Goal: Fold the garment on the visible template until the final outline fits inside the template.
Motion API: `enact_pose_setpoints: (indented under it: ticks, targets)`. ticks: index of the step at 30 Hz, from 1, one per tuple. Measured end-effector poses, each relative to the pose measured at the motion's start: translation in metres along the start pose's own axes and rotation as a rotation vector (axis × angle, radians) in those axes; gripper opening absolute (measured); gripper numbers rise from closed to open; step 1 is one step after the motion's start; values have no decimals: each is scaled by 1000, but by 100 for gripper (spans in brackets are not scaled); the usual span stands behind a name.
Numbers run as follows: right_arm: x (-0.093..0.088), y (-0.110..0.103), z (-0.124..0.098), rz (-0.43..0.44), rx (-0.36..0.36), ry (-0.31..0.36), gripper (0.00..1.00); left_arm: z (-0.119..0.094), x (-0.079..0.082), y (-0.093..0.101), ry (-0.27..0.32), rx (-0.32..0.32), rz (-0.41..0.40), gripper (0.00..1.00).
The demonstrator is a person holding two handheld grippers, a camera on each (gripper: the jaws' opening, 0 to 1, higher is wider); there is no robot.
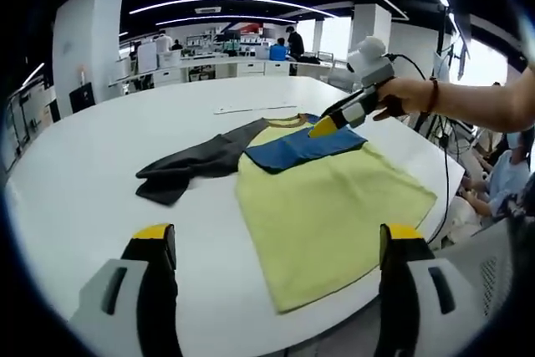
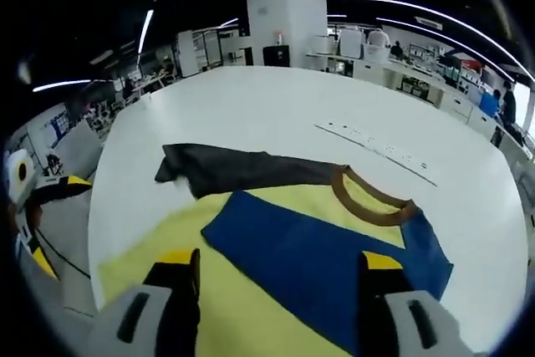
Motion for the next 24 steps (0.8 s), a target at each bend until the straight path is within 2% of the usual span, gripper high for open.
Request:
enact_pose_setpoints:
  ticks: [3, 8, 12, 16, 24]
  targets:
    - [-6, 12, -10, 49, -37, -1, 75, 1, -1, 1, -9, 0, 6, 99]
    - [-17, 32, -27, 55, -90, 3, 73, 2, -2, 3, -11, -1, 0, 99]
    - [-33, 49, -41, 85, -133, -16, 67, 4, -2, 6, -15, -5, 0, 99]
    - [-50, 62, -54, 97, -171, -33, 65, 5, -3, 10, -21, -25, 18, 99]
    - [-76, 78, -71, 163, -220, -51, 49, 5, -3, 11, -20, -20, 14, 99]
Point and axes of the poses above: the point that each gripper's makers call its tool centre point, and the gripper's own axes: z roughly forward along the fingers, y roughly to its right, x roughly out of its top, the point moved 5 cm from there along -z, roughly backward along the fingers, and after that the axes turned 10 degrees about y, right-handed, at the moved point
